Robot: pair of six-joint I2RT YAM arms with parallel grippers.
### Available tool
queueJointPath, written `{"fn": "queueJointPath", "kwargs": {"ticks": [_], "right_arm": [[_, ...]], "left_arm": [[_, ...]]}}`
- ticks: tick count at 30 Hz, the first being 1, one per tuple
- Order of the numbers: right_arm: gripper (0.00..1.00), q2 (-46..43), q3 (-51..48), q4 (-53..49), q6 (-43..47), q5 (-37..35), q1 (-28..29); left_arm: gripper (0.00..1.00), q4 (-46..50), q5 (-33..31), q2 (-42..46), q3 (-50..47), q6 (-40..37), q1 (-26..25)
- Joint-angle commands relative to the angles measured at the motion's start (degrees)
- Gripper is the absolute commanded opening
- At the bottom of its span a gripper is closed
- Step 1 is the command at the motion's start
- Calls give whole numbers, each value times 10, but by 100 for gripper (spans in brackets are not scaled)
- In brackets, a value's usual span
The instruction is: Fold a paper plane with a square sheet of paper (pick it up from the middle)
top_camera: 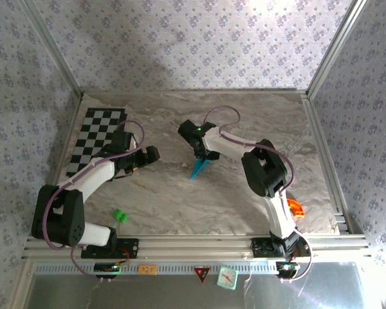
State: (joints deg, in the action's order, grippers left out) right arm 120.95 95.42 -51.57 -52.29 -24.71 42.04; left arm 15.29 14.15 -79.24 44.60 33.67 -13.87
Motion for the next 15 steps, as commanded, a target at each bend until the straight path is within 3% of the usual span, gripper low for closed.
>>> {"fn": "queueJointPath", "kwargs": {"ticks": [1, 7, 11, 15], "right_arm": [[16, -38, -20, 10, -21, -30, 0], [0, -70, -45, 39, -19, -48, -5], [0, -116, -76, 120, 38, -24, -12], [0, -154, -85, 204, 115, 68, -31]], "left_arm": [[100, 13, 9, 1, 11, -4, 2], [100, 18, 9, 2, 19, -2, 2], [100, 14, 21, 3, 24, 7, 2], [100, 4, 28, 7, 29, 27, 3]]}}
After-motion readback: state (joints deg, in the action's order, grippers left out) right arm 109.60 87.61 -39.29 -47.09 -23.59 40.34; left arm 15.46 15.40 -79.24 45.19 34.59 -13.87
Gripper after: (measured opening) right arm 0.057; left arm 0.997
